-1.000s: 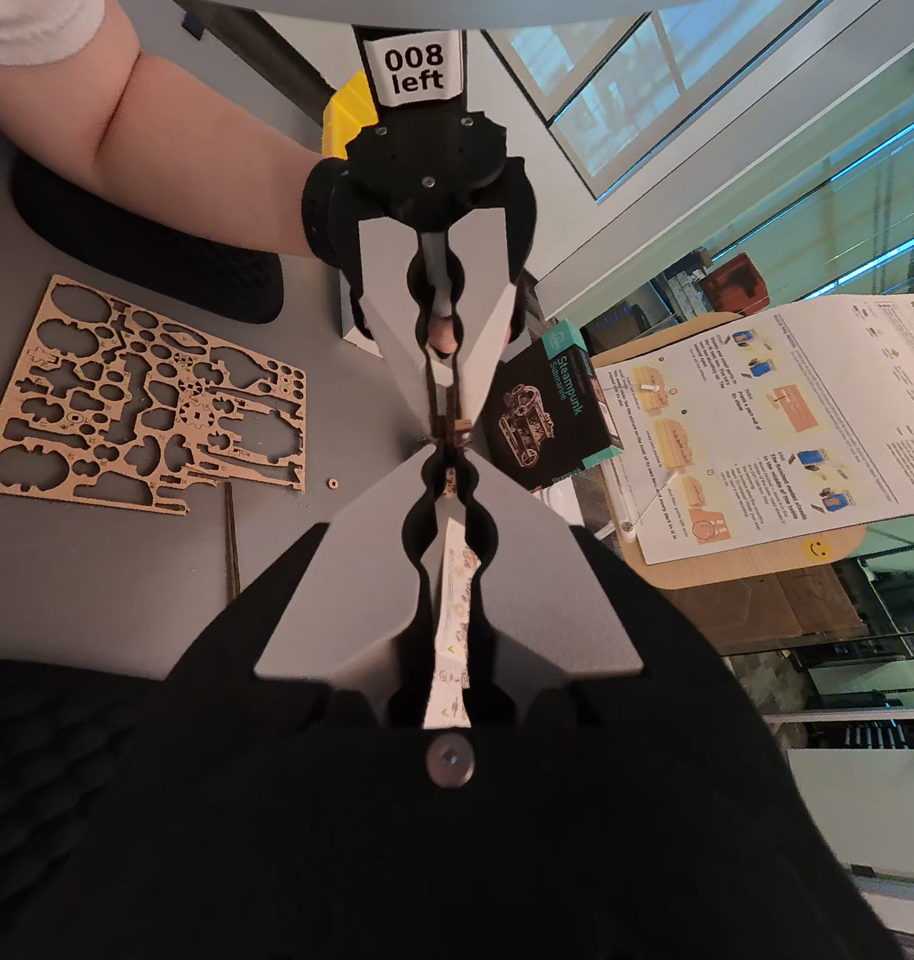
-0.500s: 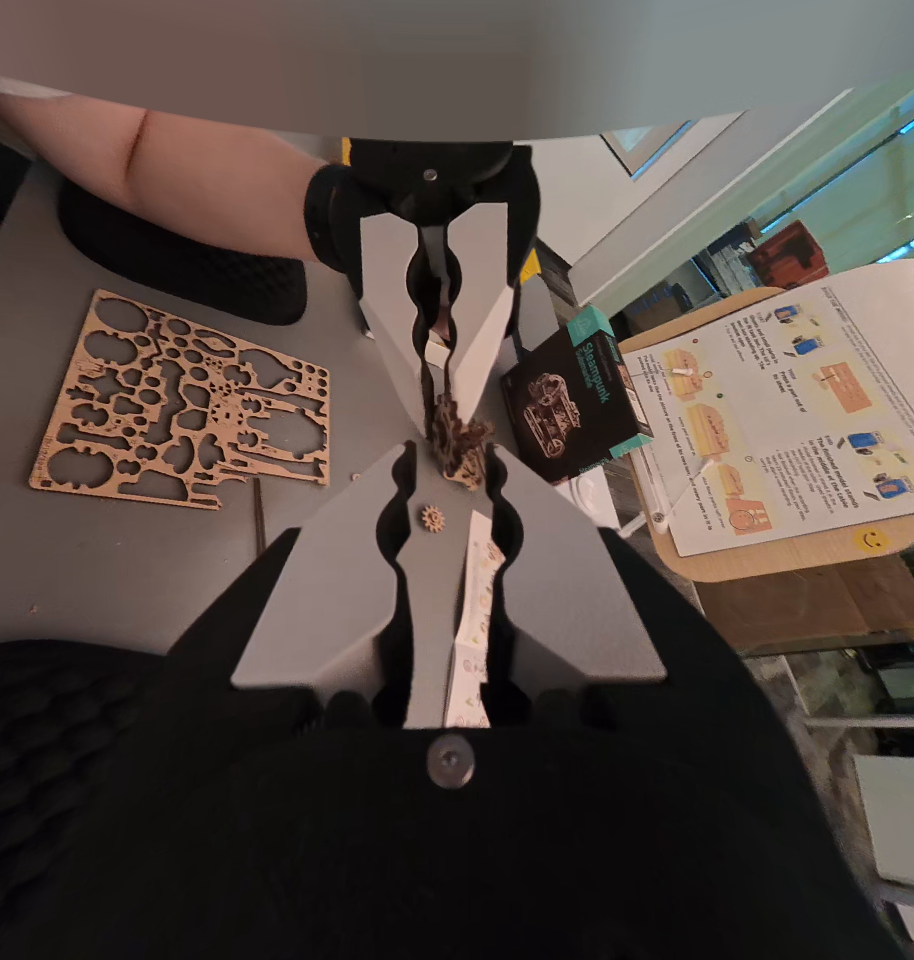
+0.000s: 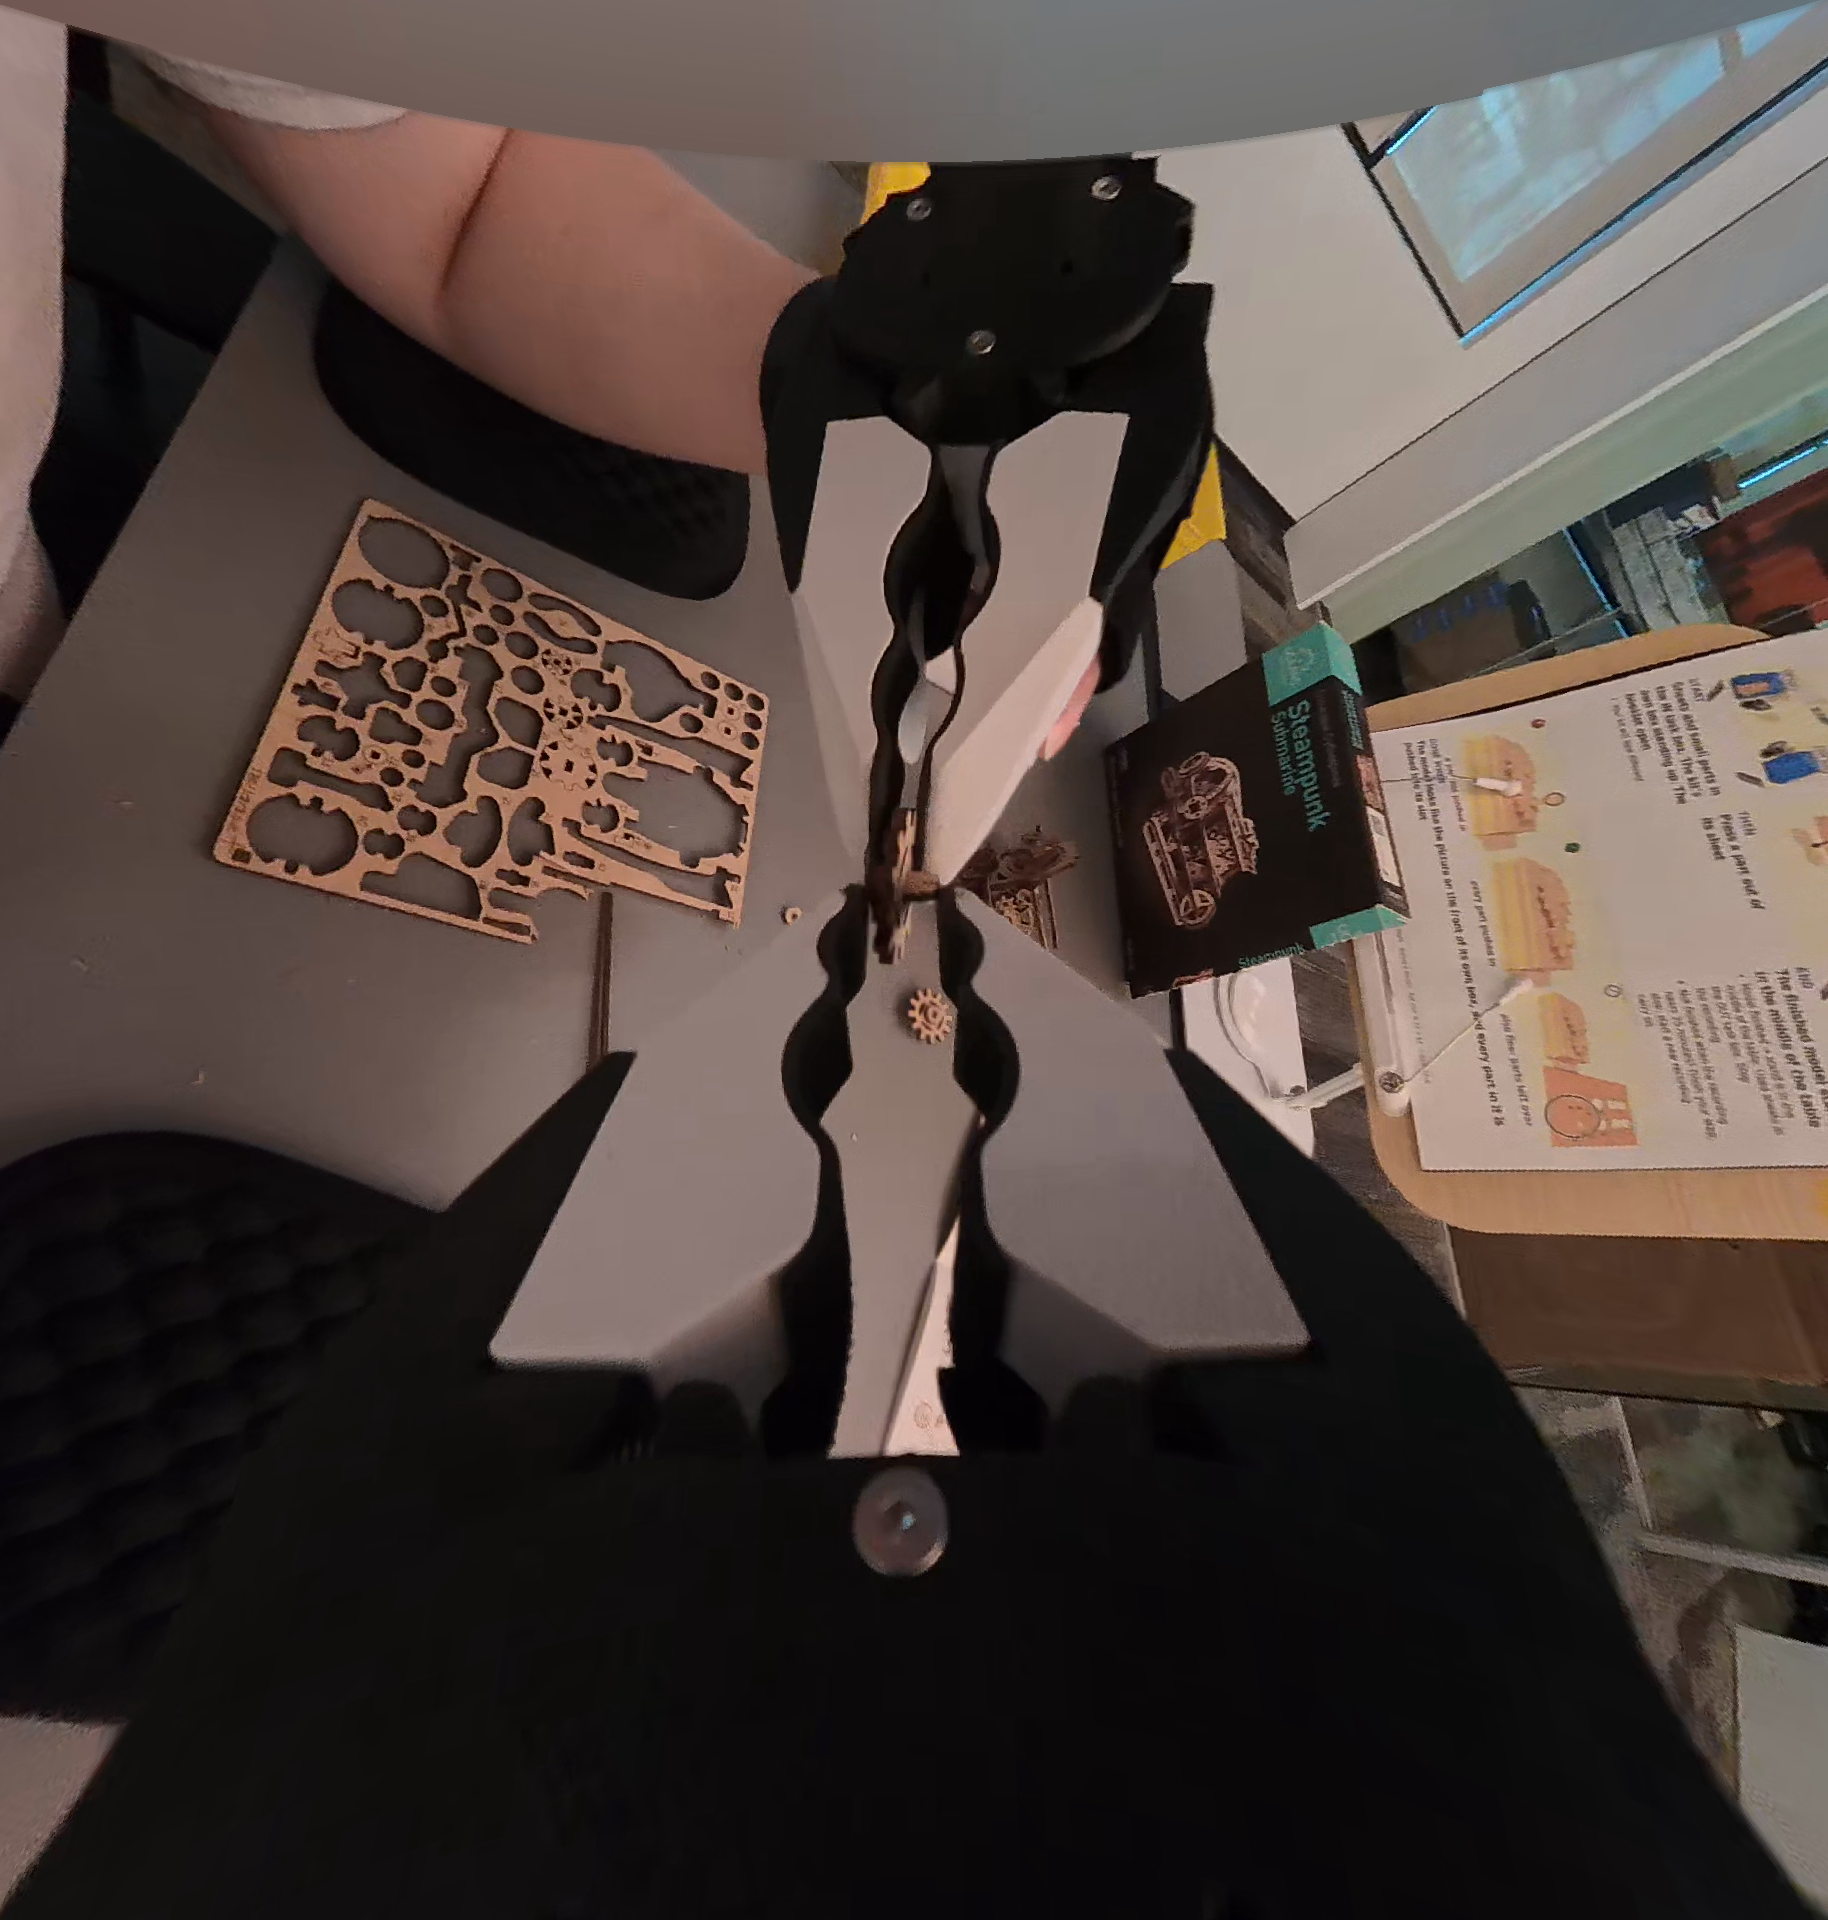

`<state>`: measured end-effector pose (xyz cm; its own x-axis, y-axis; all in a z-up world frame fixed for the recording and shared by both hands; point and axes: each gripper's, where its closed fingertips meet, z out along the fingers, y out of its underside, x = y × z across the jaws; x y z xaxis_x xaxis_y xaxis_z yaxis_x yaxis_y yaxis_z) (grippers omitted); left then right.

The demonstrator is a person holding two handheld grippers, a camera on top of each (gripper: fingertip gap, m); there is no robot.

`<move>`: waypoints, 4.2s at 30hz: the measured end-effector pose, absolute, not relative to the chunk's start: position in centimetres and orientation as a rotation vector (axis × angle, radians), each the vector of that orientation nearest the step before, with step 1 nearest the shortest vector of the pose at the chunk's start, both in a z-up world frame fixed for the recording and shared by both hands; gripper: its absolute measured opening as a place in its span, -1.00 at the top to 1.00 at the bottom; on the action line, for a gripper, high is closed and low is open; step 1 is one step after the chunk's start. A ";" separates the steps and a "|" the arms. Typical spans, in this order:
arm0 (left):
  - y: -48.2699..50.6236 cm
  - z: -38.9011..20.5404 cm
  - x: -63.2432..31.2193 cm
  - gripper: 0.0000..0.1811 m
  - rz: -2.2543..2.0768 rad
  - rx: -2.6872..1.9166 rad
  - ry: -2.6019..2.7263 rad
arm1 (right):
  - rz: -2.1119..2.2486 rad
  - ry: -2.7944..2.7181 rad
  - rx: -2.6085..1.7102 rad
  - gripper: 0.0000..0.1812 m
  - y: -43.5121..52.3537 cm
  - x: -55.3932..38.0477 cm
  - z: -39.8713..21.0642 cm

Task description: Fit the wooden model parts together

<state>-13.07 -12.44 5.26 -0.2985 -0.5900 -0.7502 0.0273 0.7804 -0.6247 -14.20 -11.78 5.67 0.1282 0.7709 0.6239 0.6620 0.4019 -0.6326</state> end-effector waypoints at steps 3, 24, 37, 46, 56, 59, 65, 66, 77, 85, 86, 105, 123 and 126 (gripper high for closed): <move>-12.2 5.4 -13.1 0.97 -0.639 -0.446 1.777 | 0.117 -1.571 -1.321 0.96 -11.7 -13.9 5.5; -12.1 6.5 -13.2 0.96 -0.650 -0.494 1.726 | -0.024 -1.470 -1.359 1.00 -10.7 -13.2 5.9; -11.8 7.1 -13.0 0.95 -0.669 -0.499 1.673 | 0.005 -1.370 -1.347 1.00 -10.5 -12.9 6.7; -11.7 6.9 -12.4 0.99 -0.636 -0.513 1.673 | 0.047 -1.331 -1.340 0.85 -10.5 -13.0 6.9; -11.7 7.2 -12.7 0.99 -0.631 -0.540 1.696 | -0.107 -1.385 -1.351 0.91 -10.3 -13.2 6.9; -11.8 7.3 -12.8 0.98 -0.648 -0.544 1.697 | -0.097 -1.390 -1.343 0.93 -10.4 -13.4 7.0; -12.2 8.2 -13.3 0.92 -0.690 -0.524 1.651 | -0.052 -1.373 -1.298 0.97 -10.9 -13.8 7.6; -12.1 8.2 -13.3 0.84 -0.686 -0.525 1.652 | -0.056 -1.373 -1.289 0.97 -10.9 -13.8 7.6; -13.5 7.8 -13.7 0.78 -0.712 -0.439 1.687 | -0.003 -1.459 -1.199 0.97 -12.4 -14.9 7.4; -14.1 7.4 -13.8 0.88 -0.711 -0.402 1.710 | 0.062 -1.495 -1.201 0.96 -13.1 -15.0 7.0; -14.0 7.4 -13.8 0.88 -0.706 -0.403 1.708 | 0.067 -1.494 -1.207 0.97 -13.0 -15.0 6.9; -13.7 6.5 -12.5 0.89 -0.701 -0.499 1.734 | 0.120 -1.506 -1.277 0.97 -12.6 -13.9 5.9; -13.2 7.8 -14.0 0.89 -0.745 -0.501 1.722 | 0.173 -1.560 -1.212 0.97 -12.2 -15.5 7.3; -13.0 7.5 -13.8 0.89 -0.726 -0.505 1.734 | 0.212 -1.574 -1.207 0.97 -12.0 -15.3 7.0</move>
